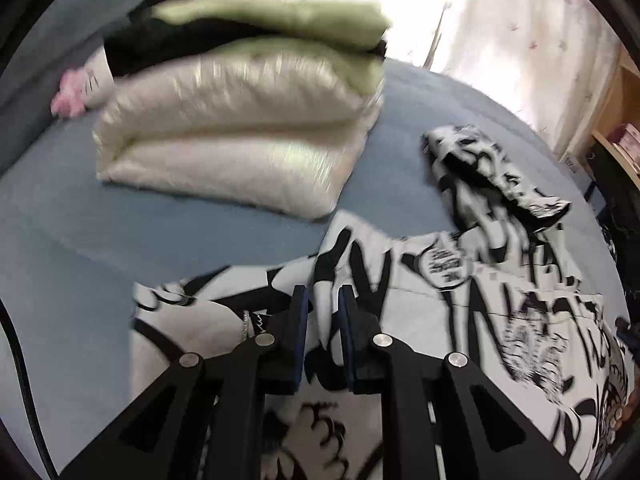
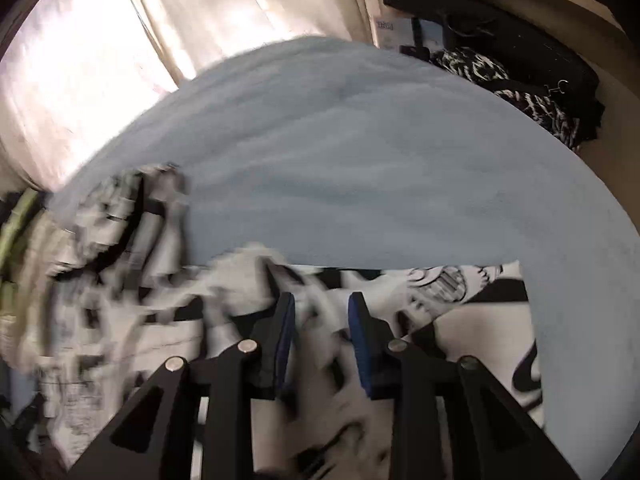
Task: Fold large clothes
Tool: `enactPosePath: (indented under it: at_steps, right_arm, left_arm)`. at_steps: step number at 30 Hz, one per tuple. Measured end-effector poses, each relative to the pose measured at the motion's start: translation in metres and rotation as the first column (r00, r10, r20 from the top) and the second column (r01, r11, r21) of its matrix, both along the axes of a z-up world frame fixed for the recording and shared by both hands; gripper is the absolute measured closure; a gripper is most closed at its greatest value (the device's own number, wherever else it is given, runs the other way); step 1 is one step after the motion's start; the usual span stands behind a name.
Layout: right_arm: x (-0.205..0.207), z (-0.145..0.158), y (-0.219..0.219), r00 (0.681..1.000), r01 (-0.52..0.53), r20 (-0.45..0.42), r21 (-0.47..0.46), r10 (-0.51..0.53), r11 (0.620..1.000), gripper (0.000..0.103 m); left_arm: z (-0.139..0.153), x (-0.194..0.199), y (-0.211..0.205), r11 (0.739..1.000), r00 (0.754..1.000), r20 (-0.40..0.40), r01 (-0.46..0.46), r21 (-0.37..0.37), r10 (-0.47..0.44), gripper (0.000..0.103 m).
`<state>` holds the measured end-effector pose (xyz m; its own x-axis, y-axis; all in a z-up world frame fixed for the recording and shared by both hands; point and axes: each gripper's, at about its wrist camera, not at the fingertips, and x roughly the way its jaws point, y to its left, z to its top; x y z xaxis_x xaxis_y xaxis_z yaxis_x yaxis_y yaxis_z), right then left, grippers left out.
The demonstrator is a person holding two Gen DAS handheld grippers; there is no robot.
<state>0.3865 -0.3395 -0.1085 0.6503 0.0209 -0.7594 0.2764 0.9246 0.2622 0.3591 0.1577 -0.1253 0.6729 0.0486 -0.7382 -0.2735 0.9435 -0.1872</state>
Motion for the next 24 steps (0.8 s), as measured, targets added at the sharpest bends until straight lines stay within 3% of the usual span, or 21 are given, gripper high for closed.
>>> enactPosePath:
  at_steps: [3, 6, 9, 12, 15, 17, 19, 23, 24]
  right_arm:
    - [-0.010, 0.018, 0.042, 0.992, -0.109, 0.056, -0.011, 0.109, 0.994, 0.062]
    - [-0.006, 0.017, 0.101, 0.958, -0.286, 0.035, 0.013, 0.285, 0.958, 0.059]
    - [-0.001, 0.000, 0.160, 0.899, -0.437, -0.009, -0.041, 0.437, 0.899, 0.059]
    - [0.004, -0.025, 0.178, 0.884, -0.467, -0.078, -0.100, 0.461, 0.879, 0.059]
    - [0.010, -0.034, 0.152, 0.880, -0.474, -0.042, -0.051, 0.472, 0.879, 0.070]
    - [0.016, -0.036, 0.119, 0.884, -0.466, -0.029, -0.003, 0.466, 0.885, 0.103]
    - [0.018, -0.035, 0.089, 0.911, -0.413, -0.037, -0.045, 0.411, 0.910, 0.103]
    - [0.017, -0.045, 0.003, 0.978, -0.196, -0.101, -0.150, 0.183, 0.969, 0.103]
    - [0.013, -0.048, -0.017, 0.984, -0.156, -0.102, -0.116, 0.144, 0.981, 0.103]
  left_arm:
    - [0.016, -0.011, -0.022, 0.997, 0.998, 0.032, 0.061, -0.049, -0.059, 0.090]
    - [0.017, -0.005, -0.061, 0.986, 0.989, 0.018, 0.146, -0.081, -0.145, 0.090]
    - [0.003, 0.003, -0.099, 0.980, 0.980, -0.034, 0.197, -0.040, -0.198, 0.090]
    - [-0.025, 0.011, -0.117, 0.980, 0.973, -0.116, 0.200, 0.000, -0.198, 0.090]
    - [-0.036, 0.014, -0.108, 0.979, 0.974, -0.118, 0.201, 0.043, -0.195, 0.090]
    - [-0.036, 0.018, -0.089, 0.984, 0.978, -0.117, 0.178, 0.018, -0.175, 0.094]
    - [-0.034, 0.022, -0.067, 0.990, 0.983, -0.120, 0.144, 0.004, -0.143, 0.097]
    - [-0.034, 0.023, -0.027, 0.997, 0.990, -0.117, 0.077, -0.020, -0.079, 0.101]
    - [-0.032, 0.020, -0.019, 0.998, 0.991, -0.116, 0.059, -0.017, -0.060, 0.101]
